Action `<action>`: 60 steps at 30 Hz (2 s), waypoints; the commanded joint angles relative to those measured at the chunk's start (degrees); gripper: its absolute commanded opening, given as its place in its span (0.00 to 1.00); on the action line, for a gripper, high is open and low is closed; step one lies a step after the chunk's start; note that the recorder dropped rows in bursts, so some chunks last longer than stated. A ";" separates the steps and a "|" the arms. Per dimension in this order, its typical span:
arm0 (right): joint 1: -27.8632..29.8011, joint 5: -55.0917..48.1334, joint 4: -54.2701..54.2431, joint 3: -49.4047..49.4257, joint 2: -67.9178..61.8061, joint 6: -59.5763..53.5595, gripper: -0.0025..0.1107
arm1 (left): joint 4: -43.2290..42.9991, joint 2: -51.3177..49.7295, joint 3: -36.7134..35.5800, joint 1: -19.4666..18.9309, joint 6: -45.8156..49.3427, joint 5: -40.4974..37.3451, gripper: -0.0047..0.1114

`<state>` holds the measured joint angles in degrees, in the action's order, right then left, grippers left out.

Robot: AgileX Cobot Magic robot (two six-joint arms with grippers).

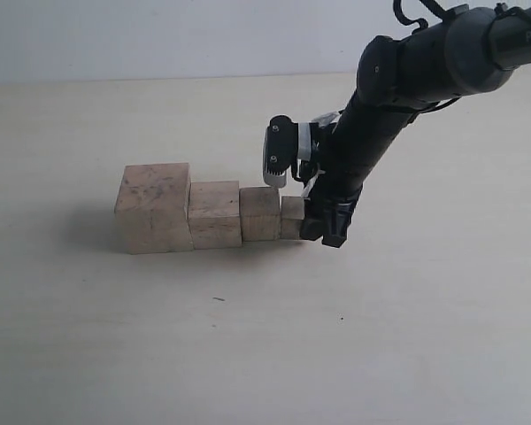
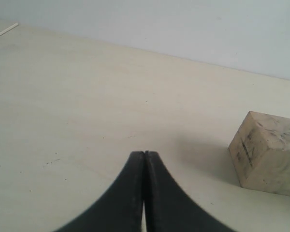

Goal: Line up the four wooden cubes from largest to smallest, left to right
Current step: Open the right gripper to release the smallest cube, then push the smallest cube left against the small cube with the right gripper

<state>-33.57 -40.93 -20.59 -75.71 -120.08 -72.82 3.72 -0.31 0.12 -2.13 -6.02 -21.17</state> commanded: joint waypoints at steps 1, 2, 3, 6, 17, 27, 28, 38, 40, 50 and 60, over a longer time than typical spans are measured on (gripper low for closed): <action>-0.08 0.27 -0.36 -0.05 0.06 0.69 0.51 | -0.11 0.31 -0.12 0.18 -0.08 0.32 0.04; -0.08 0.42 -0.36 -0.05 0.06 1.15 0.52 | -0.11 0.31 -0.12 0.18 -0.08 0.32 0.04; -0.08 0.57 -0.36 -0.05 0.06 1.43 0.53 | -0.11 0.31 -0.12 0.18 -0.08 0.32 0.04; -0.08 0.57 -0.36 -0.05 0.47 3.01 0.56 | -0.11 0.31 -0.12 0.18 -0.08 0.32 0.04; -0.08 -1.12 3.22 -0.05 5.94 12.86 0.61 | -0.11 0.31 -0.12 0.18 -0.08 0.32 0.04; -0.08 -1.78 14.89 -0.05 8.60 35.79 0.48 | -0.11 0.31 -0.12 0.18 -0.08 0.32 0.04; -0.08 -1.78 14.99 -0.05 8.34 37.54 0.44 | -0.11 0.31 -0.12 0.18 -0.08 0.32 0.04; -0.08 -4.20 11.01 -0.05 4.34 40.16 0.02 | -0.11 0.31 -0.12 0.18 -0.08 0.32 0.04; -0.08 -3.83 9.88 -0.05 3.49 40.16 0.02 | -0.11 0.31 -0.12 0.18 -0.08 0.32 0.04; -0.08 -2.65 8.61 -0.05 0.56 40.03 0.02 | -0.11 0.31 -0.12 0.18 -0.08 0.32 0.04; -0.08 -1.21 7.47 -0.05 0.47 39.94 0.02 | -0.11 0.31 -0.12 0.18 -0.08 0.32 0.04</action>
<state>-33.57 -42.78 -12.64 -75.71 -119.74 -32.76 3.72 -0.31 0.12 -2.13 -6.02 -21.17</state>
